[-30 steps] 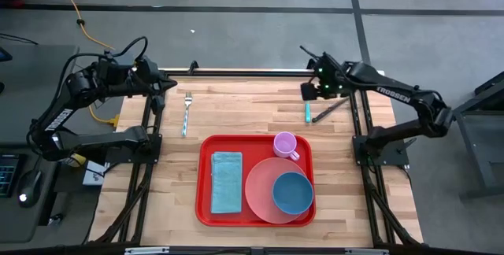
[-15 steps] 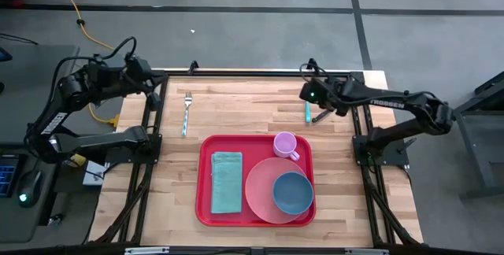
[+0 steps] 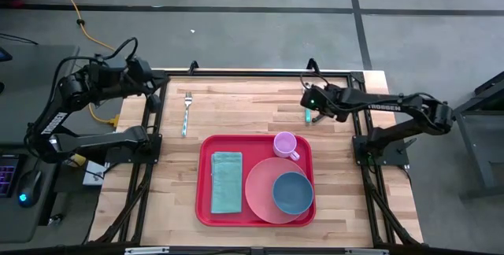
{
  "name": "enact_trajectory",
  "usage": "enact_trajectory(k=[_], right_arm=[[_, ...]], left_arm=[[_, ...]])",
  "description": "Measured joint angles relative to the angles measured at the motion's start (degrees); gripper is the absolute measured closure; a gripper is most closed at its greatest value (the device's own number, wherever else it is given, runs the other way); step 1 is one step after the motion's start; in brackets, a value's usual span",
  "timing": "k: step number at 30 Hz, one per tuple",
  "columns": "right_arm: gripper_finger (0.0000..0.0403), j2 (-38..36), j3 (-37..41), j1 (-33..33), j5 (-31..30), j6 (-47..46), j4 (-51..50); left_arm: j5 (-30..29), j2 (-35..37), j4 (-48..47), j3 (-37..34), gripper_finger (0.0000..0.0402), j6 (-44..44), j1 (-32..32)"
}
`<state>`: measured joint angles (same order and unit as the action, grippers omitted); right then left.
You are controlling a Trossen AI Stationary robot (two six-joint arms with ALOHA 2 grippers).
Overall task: Set up tray
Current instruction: Put the black knife on the blue napkin on the red serving tray
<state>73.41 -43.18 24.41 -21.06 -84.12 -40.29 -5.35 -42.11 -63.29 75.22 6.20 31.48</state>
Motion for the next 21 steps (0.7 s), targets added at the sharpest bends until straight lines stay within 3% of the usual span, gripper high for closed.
enact_trajectory(k=[5, 11, 21], right_arm=[[0.0202, -0.5, 0.0, 0.8, 2.6, -0.3, -2.4], [0.0166, -1.8, 0.0, 2.2, 8.0, -4.0, -4.5], [0.0149, -1.9, 0.0, 5.9, 11.7, -10.2, -7.6]], left_arm=[[2.0, 0.0, -1.9, 0.0, 0.0366, 1.9, 0.0], [6.4, 0.0, -1.6, 0.0, 0.0366, 7.6, 0.0], [6.4, 0.0, -1.7, 0.0, 0.0366, 11.6, 0.0]])
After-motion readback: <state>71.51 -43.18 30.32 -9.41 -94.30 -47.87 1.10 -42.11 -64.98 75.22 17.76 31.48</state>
